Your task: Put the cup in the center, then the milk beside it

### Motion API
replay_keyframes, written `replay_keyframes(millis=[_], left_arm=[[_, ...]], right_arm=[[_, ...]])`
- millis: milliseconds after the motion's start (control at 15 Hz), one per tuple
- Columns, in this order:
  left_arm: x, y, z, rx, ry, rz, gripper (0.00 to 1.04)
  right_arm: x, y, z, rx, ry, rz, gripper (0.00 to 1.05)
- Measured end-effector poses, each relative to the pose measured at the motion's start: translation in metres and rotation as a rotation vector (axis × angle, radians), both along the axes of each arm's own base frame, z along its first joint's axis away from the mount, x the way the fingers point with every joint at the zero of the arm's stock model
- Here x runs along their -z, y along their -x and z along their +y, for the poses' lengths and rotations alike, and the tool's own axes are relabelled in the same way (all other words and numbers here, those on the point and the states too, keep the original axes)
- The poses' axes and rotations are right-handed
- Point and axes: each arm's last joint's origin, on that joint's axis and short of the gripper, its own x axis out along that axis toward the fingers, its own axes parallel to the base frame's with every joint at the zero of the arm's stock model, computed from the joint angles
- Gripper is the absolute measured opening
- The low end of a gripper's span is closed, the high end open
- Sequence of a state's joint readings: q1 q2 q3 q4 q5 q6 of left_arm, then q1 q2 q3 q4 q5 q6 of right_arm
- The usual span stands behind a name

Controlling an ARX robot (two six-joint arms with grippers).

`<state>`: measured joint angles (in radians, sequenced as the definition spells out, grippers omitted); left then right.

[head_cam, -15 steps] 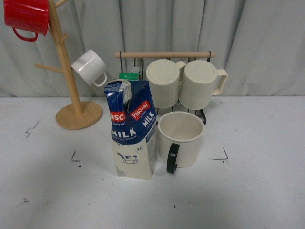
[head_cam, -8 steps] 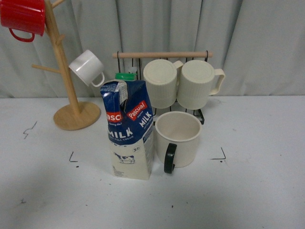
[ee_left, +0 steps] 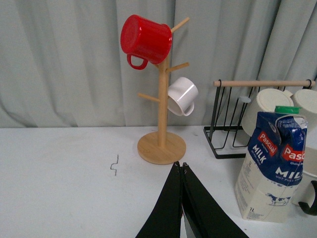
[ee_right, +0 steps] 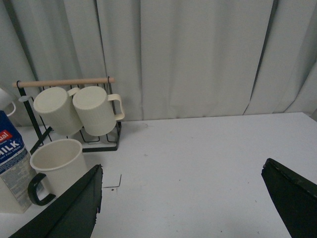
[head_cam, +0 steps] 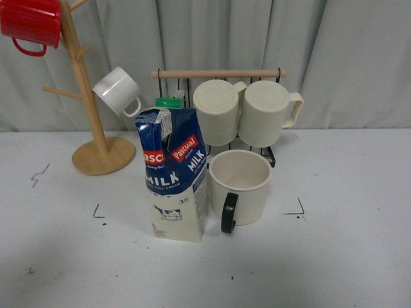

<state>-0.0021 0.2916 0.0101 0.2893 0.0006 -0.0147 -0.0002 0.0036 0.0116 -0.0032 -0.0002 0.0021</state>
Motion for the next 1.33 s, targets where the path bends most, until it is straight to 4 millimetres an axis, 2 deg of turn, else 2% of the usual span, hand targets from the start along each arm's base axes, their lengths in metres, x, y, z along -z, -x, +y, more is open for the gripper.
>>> replay_keyframes(millis=[400,533,600,867,1333], left_arm=[[0.000,0.008,0.000,-0.001,0.000,-0.005,0.02],[0.006,0.017,0.000,-0.001,0.000,0.032,0.02],[0.000,0.019,0.000,-0.002,0.000,-0.016,0.02],[0.003,0.019,0.000,-0.001,0.000,0.004,0.04],[0.003,0.019,0.000,-0.001,0.000,0.004,0.88]], right_arm=[[0.000,0.000,0.000,0.000,0.000,0.000,0.98],[0.000,0.000,0.000,0.000,0.000,0.000,0.98],[0.000,0.000,0.000,0.000,0.000,0.001,0.98],[0.000,0.000,0.000,0.000,0.000,0.000,0.98],[0.000,0.000,0.000,0.000,0.000,0.000,0.98]])
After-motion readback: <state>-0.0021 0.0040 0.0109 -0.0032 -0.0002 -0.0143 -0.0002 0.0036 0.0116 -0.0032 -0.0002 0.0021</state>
